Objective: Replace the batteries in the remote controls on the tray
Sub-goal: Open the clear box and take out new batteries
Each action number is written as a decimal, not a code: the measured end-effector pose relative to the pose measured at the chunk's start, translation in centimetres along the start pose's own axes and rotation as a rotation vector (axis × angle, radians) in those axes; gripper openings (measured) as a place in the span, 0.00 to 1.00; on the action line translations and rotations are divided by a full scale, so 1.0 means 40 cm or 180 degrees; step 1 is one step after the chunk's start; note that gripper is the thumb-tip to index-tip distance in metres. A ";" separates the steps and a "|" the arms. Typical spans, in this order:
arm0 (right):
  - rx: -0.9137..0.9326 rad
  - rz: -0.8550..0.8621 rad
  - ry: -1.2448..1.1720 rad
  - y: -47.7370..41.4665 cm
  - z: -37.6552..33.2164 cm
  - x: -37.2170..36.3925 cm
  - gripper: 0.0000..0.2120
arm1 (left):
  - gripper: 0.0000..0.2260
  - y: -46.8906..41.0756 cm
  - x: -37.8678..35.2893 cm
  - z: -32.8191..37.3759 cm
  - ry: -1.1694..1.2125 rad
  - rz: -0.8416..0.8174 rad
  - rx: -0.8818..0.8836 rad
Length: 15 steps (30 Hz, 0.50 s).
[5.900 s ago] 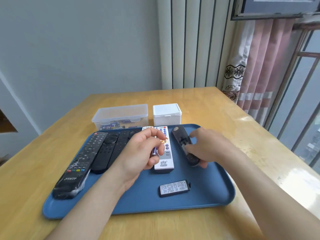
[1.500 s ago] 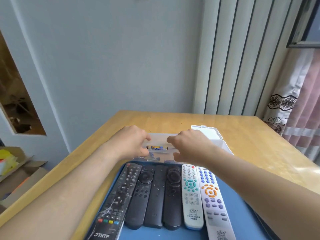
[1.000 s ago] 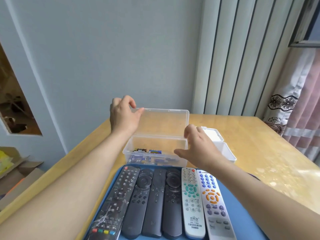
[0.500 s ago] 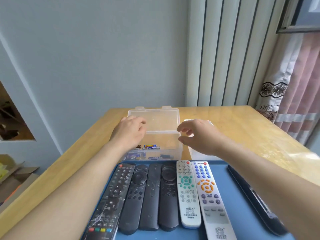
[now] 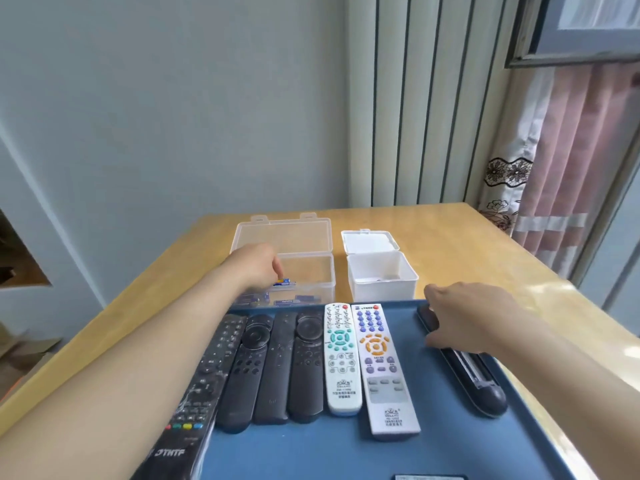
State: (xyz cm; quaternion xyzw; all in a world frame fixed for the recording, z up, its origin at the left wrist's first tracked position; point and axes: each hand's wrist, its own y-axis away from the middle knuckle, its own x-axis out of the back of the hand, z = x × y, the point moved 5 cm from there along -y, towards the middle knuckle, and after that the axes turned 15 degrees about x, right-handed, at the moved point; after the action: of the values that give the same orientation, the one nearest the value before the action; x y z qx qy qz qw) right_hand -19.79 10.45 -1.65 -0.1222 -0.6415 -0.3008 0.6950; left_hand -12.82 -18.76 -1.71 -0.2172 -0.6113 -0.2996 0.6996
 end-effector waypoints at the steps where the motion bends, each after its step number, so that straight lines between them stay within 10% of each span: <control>1: -0.0008 0.0027 -0.0005 0.003 -0.003 -0.001 0.21 | 0.17 -0.007 -0.003 0.007 -0.0032 -0.0047 0.0007; 15: 0.1169 0.1366 -0.1500 -0.241 -0.212 0.222 0.13 | 0.05 -0.017 0.057 -0.057 -0.0408 -0.0350 -0.0145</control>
State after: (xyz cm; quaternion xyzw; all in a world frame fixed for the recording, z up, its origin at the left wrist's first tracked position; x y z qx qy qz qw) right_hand -18.44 -4.19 3.58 -0.1932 -0.7870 0.0083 0.5859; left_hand -11.45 -21.12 0.12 -0.2178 -0.6589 -0.3369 0.6363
